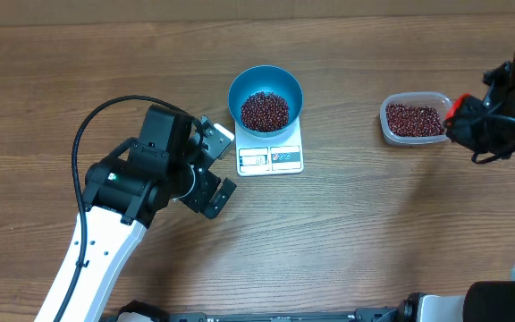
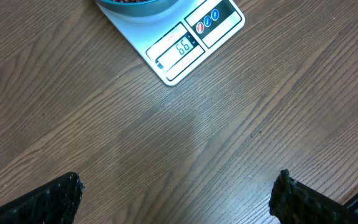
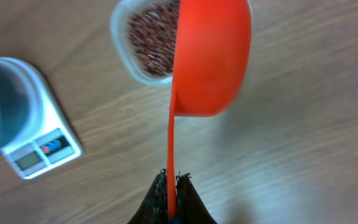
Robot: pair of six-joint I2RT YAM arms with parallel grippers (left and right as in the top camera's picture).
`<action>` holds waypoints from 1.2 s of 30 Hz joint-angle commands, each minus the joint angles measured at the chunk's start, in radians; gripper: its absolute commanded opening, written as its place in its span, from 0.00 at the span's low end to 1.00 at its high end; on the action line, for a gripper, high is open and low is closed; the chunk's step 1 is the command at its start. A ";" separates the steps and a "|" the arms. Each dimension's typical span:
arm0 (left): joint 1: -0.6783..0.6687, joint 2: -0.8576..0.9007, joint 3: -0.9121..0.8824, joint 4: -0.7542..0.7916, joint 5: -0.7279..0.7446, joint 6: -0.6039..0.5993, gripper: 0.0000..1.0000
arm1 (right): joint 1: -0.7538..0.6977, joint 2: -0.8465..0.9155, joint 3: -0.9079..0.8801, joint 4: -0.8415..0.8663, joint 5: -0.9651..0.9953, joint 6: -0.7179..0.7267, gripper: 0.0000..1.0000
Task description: Scoop item into bowl and weigh 150g on scale
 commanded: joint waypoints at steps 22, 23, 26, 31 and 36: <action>0.004 0.002 0.023 0.001 0.001 0.022 0.99 | 0.084 0.155 0.094 -0.036 0.141 -0.052 0.04; 0.004 0.002 0.023 0.001 0.001 0.022 1.00 | 0.085 0.183 0.110 -0.039 0.146 -0.053 0.04; 0.004 0.002 0.023 0.001 0.001 0.022 1.00 | 0.085 0.248 0.142 -0.042 0.160 -0.053 0.04; 0.004 0.002 0.023 0.001 0.001 0.022 1.00 | 0.085 0.293 0.145 0.002 0.170 -0.069 0.04; 0.004 0.002 0.023 0.001 0.001 0.022 1.00 | 0.084 0.299 0.145 0.048 0.169 -0.090 0.04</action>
